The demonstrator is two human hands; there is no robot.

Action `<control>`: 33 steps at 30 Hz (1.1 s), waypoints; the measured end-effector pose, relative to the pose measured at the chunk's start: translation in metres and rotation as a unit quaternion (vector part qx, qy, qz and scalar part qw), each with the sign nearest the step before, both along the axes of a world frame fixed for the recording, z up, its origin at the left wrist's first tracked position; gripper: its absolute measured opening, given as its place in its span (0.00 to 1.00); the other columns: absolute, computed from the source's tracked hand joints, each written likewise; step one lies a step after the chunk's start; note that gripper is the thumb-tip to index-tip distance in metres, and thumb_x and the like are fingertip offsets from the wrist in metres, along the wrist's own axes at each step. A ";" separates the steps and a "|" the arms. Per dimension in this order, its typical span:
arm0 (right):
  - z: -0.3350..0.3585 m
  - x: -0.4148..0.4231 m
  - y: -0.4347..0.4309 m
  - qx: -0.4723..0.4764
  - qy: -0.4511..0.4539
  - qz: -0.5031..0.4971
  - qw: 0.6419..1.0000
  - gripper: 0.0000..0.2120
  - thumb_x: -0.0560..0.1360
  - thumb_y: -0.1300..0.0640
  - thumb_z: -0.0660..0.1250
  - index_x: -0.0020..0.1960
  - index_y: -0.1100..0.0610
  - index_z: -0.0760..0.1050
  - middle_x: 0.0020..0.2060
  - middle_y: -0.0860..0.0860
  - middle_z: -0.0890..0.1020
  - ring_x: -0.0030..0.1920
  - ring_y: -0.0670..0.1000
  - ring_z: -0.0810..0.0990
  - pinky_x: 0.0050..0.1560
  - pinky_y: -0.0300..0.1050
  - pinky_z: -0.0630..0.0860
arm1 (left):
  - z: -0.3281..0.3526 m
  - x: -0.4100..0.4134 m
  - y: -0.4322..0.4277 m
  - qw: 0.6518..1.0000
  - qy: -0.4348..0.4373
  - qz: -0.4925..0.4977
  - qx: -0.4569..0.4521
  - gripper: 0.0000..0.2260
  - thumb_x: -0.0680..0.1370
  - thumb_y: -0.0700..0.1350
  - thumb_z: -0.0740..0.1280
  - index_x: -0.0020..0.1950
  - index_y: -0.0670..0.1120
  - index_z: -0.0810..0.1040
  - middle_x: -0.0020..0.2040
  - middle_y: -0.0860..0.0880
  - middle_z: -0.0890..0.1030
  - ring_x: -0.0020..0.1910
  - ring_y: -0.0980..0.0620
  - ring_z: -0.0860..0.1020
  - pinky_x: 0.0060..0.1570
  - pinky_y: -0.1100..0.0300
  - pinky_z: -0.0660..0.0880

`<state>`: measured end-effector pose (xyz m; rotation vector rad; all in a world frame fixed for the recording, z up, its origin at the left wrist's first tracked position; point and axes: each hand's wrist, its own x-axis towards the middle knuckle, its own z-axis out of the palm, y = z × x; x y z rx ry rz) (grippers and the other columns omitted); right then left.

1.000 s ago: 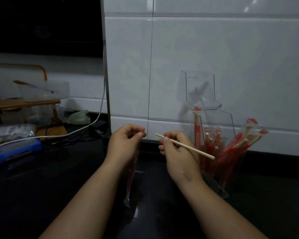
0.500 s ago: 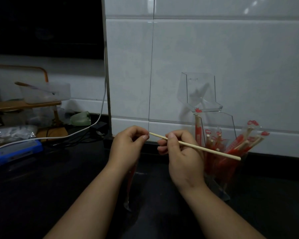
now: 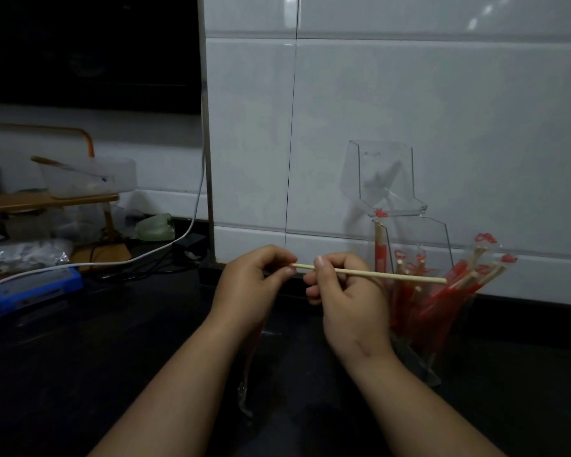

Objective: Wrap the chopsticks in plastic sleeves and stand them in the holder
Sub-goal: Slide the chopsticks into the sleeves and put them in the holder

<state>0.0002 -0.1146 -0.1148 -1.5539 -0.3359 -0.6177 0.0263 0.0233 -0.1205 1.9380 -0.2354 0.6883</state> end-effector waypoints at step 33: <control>0.006 -0.006 -0.004 0.081 -0.014 0.054 0.995 0.09 0.81 0.63 0.62 0.46 0.55 0.77 0.31 0.49 0.80 0.31 0.42 0.75 0.33 0.36 0.73 | 0.003 -0.001 0.004 0.946 -0.182 0.105 0.246 0.04 0.72 0.50 0.70 0.44 0.54 0.84 0.39 0.57 0.81 0.42 0.50 0.76 0.42 0.54 0.69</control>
